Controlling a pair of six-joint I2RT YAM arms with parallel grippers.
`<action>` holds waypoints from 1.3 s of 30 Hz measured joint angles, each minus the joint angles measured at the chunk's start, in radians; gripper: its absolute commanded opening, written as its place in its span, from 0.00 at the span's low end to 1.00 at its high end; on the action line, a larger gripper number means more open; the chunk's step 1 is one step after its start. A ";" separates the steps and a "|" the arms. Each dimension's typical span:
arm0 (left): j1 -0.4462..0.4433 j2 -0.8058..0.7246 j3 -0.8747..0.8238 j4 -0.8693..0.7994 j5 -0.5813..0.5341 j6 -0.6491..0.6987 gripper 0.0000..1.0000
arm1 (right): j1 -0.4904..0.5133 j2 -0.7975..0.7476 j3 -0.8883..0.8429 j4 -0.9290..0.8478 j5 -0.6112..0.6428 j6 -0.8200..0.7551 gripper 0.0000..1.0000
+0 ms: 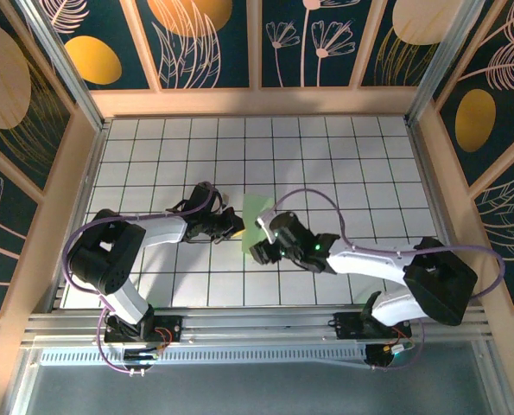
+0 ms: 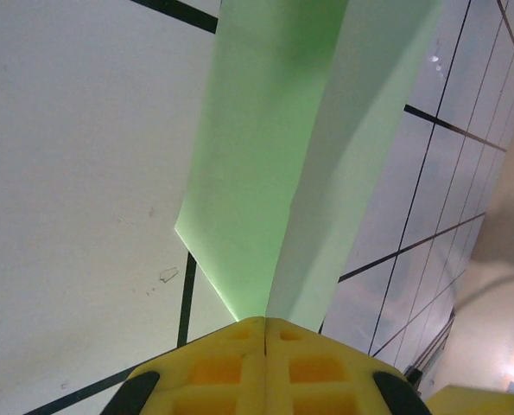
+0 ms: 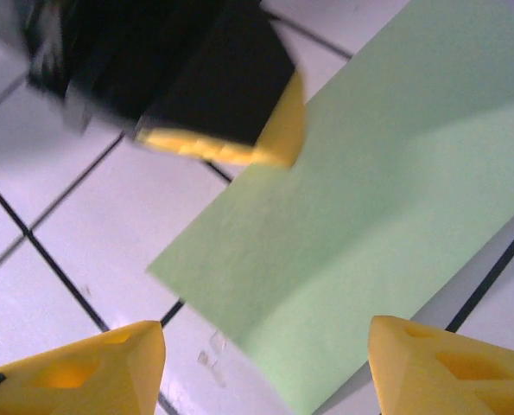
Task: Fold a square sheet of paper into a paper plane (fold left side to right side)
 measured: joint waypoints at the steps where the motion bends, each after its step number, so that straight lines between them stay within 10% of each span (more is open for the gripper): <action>1: 0.000 0.000 -0.001 0.003 0.000 -0.002 0.00 | 0.031 0.001 -0.011 0.004 0.032 -0.008 0.67; 16: -0.011 0.000 -0.008 0.022 -0.003 -0.018 0.00 | 0.193 0.196 -0.019 0.180 0.306 -0.190 0.70; 32: -0.012 -0.003 -0.008 0.021 -0.016 -0.018 0.02 | 0.142 0.242 0.025 0.214 0.301 -0.232 0.02; 39: -0.016 -0.035 -0.006 -0.019 -0.057 0.005 0.28 | 0.092 0.195 0.008 0.204 0.188 -0.180 0.00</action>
